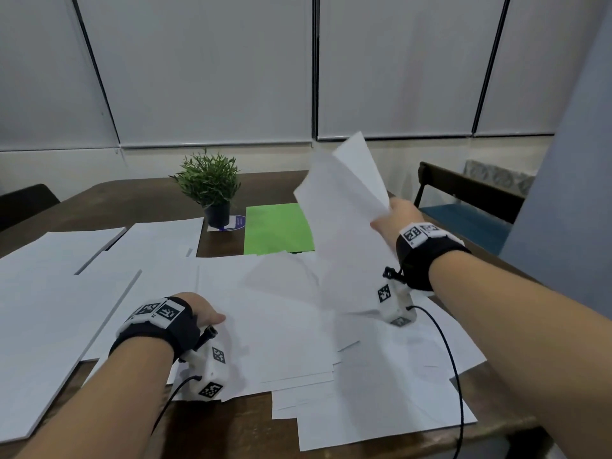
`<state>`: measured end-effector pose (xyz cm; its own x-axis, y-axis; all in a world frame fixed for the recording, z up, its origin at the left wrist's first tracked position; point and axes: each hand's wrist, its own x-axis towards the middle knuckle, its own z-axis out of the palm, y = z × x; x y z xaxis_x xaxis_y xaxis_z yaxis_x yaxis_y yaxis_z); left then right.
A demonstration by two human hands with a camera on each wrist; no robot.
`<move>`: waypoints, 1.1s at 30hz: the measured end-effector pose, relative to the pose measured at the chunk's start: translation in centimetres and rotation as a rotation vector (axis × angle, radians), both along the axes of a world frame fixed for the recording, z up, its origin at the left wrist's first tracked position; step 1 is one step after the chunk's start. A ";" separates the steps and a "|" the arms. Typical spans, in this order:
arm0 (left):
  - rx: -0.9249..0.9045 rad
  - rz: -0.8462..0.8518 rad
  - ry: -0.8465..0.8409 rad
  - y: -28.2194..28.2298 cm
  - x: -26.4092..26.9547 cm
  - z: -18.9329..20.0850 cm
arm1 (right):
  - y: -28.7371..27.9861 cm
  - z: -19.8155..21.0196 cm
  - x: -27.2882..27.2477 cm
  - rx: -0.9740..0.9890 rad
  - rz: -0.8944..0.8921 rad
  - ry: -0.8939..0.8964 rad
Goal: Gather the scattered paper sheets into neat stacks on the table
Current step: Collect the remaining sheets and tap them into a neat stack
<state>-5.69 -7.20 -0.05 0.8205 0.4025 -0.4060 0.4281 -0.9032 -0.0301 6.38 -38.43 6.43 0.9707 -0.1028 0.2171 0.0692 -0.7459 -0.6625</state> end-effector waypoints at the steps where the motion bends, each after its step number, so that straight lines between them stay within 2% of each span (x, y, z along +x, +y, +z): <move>1: -0.003 -0.004 0.006 0.2 0.2 -0.1 | 0.4 0.9 0.2 0.055 0.007 -0.053; 3: -0.073 0.056 -0.036 1.0 0.7 -0.8 | 1.4 2.5 0.2 0.183 0.051 -0.129; 7: -0.440 0.303 -0.231 3.3 2.2 -2.3 | 3.3 3.7 0.3 0.295 0.117 -0.209; 10: -0.612 0.456 -0.382 3.6 2.1 -2.7 | 4.8 1.0 0.5 0.324 0.162 -0.122; 13: -0.682 0.621 -0.455 2.9 1.6 -2.0 | 6.4 -3.4 0.4 0.228 0.187 0.068; 15: -0.750 0.632 -0.419 2.3 1.4 -1.4 | 7.6 -6.7 0.2 0.122 0.189 0.239; 17: -0.800 0.629 -0.430 3.5 2.0 -2.5 | 8.7 -9.4 -0.1 -0.020 0.228 0.377; 19: -0.865 0.623 -0.437 4.6 2.7 -4.0 | 9.8 -11.0 -0.2 -0.119 0.255 0.429; 20: -0.863 0.539 -0.420 5.4 3.3 -4.9 | 10.3 -11.4 -0.1 -0.158 0.255 0.433; 22: -0.810 0.460 -0.324 5.1 3.2 -4.6 | 11.2 -12.0 0.2 -0.235 0.241 0.427; 25: -0.537 0.327 -0.156 2.3 1.8 -2.6 | 12.0 -12.2 0.1 -0.300 0.229 0.453; 26: -0.414 0.269 -0.200 1.7 1.5 -1.9 | 12.1 -12.3 0.1 -0.310 0.227 0.462; 27: -0.370 0.258 -0.275 1.2 1.2 -1.5 | 12.2 -12.4 0.2 -0.317 0.226 0.466; 29: -0.376 0.239 -0.317 0.8 1.2 -1.7 | 12.3 -12.5 0.2 -0.315 0.226 0.476; 31: -0.443 0.228 -0.362 1.4 0.9 -3.0 | 12.2 -12.3 -0.1 -0.293 0.252 0.471; 32: -0.533 0.229 -0.430 1.5 0.6 -3.3 | 12.0 -12.3 -0.1 -0.274 0.263 0.470; 33: -0.660 0.244 -0.567 1.8 0.6 -3.7 | 11.7 -12.3 -0.1 -0.242 0.265 0.472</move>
